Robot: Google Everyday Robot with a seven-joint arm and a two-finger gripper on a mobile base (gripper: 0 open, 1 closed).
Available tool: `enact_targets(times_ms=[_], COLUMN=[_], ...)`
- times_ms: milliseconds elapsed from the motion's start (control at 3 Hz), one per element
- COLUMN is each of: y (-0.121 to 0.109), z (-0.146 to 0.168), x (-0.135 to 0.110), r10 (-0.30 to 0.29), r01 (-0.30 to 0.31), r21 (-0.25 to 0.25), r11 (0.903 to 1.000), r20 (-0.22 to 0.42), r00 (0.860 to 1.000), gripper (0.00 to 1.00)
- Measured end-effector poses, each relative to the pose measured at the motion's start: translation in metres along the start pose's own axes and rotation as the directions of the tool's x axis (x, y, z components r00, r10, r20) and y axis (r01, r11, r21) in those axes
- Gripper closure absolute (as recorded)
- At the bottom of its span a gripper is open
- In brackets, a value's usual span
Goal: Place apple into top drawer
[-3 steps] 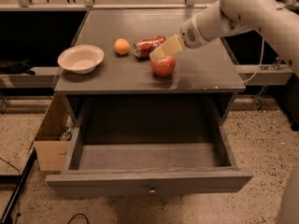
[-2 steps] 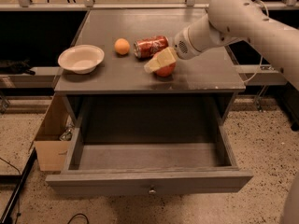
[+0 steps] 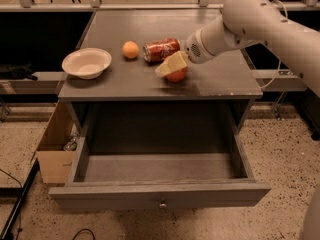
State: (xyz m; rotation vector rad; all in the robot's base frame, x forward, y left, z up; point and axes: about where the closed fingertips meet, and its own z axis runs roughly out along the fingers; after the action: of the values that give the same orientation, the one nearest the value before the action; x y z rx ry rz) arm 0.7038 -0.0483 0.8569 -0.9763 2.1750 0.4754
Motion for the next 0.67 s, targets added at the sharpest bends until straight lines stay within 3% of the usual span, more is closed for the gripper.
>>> enact_targets(times_ms=[333, 667], y=[0.0, 0.0], z=[0.0, 0.0001], x=[0.0, 0.0], r10=[0.0, 0.0], r01=[0.0, 0.0], r21=[0.0, 0.0], r11=[1.0, 1.0], r20=[0.0, 0.0], r00=[1.0, 1.0], gripper=[0.48, 0.71])
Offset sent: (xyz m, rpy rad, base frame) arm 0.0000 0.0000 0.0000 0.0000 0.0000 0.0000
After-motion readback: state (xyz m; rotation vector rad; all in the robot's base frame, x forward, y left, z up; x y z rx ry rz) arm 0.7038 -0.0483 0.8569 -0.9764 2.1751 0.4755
